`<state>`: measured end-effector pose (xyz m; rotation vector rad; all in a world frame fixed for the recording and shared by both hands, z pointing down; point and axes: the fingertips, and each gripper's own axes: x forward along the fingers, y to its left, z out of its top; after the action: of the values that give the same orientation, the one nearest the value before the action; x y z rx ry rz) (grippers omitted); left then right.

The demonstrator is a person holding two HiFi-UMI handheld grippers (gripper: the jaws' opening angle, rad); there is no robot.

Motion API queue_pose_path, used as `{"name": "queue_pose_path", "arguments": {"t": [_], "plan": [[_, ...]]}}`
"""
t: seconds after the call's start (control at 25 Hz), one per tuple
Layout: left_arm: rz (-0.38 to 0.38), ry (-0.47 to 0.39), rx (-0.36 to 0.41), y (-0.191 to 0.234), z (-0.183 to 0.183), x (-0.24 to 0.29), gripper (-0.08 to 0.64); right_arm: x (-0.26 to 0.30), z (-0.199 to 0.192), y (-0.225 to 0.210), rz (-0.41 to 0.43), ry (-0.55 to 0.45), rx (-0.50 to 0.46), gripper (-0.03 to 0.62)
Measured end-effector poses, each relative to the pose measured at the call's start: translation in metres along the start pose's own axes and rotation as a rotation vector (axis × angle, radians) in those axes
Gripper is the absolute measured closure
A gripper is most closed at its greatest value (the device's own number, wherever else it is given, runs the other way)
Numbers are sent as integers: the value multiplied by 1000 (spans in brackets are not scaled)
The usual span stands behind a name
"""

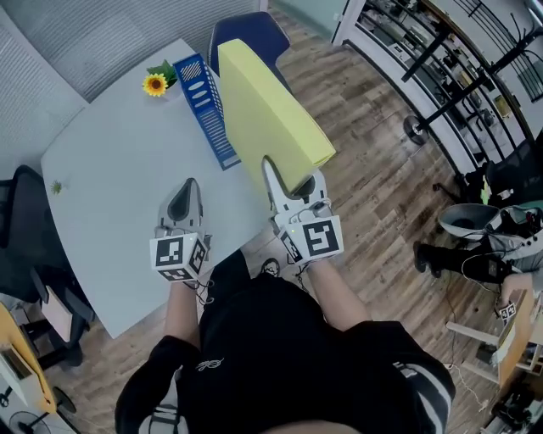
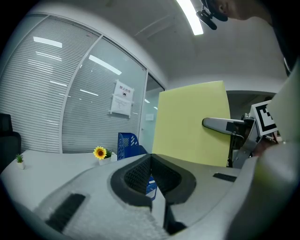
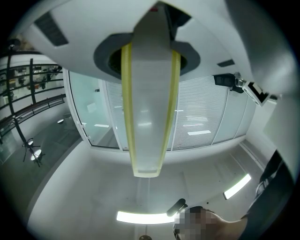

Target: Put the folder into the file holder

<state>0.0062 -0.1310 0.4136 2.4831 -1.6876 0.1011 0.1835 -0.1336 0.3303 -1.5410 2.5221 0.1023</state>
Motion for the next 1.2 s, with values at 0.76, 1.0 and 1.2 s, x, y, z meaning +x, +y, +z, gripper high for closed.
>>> {"name": "queue_pose_path", "arguments": {"t": [0.76,1.0,1.2], "plan": [[44,17,2,76,7,56,554,121,-3,6,33,-71,9,437],[56,29,-13,91,-1,68,554,148,-14,8,46,-85,28,437],[66,50,-35,102,-14,72,554,164,-26,8,48,-88,46,437]]}}
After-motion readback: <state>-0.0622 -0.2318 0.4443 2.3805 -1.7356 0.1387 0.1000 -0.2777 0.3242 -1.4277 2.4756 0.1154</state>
